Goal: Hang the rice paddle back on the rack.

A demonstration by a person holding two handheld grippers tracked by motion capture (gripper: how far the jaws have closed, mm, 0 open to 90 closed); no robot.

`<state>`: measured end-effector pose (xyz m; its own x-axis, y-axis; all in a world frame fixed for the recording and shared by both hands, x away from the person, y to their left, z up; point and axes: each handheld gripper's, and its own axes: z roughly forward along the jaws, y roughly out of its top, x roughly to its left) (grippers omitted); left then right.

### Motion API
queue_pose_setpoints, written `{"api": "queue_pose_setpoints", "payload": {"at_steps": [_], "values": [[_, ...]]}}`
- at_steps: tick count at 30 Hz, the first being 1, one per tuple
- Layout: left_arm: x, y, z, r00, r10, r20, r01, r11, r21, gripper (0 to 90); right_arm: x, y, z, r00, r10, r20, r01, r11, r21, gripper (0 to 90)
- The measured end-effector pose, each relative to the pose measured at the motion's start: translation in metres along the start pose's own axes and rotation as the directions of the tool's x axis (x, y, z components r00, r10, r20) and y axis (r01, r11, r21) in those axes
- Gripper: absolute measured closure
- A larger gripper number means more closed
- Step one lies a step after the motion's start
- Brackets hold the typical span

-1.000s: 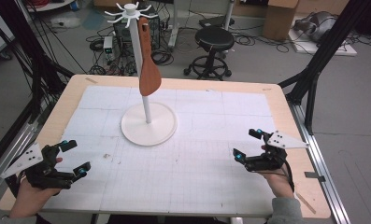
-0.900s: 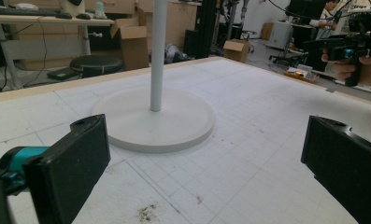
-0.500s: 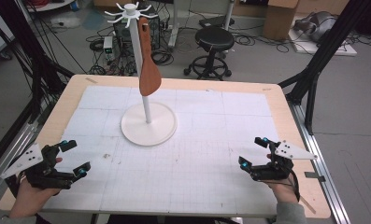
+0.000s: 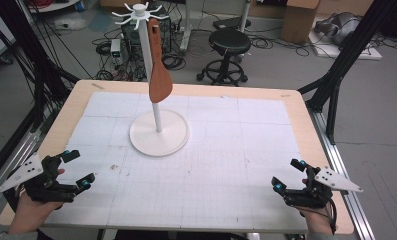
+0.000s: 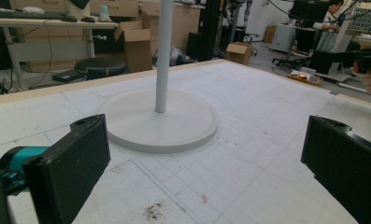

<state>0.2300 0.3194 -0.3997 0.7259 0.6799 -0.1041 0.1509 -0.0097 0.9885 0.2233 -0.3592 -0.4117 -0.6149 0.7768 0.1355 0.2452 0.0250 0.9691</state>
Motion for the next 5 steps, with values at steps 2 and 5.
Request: {"api": "queue_pose_setpoints", "payload": {"at_steps": [2, 5], "values": [[0.0001, -0.0005, 0.0004, 1.0, 0.003, -0.003, -0.003, 1.0, 0.005, 1.8, -0.0012, -0.0006, -0.0029, 1.0, 0.005, 0.004, -0.005, 1.0, -0.007, 0.4], [-0.0007, -0.0011, 0.0025, 1.0, 0.007, -0.002, -0.007, 0.9999, 0.01, 1.8, 0.0001, 0.001, -0.0021, 1.0, 0.003, -0.002, -0.003, 1.0, -0.022, 0.4]]}}
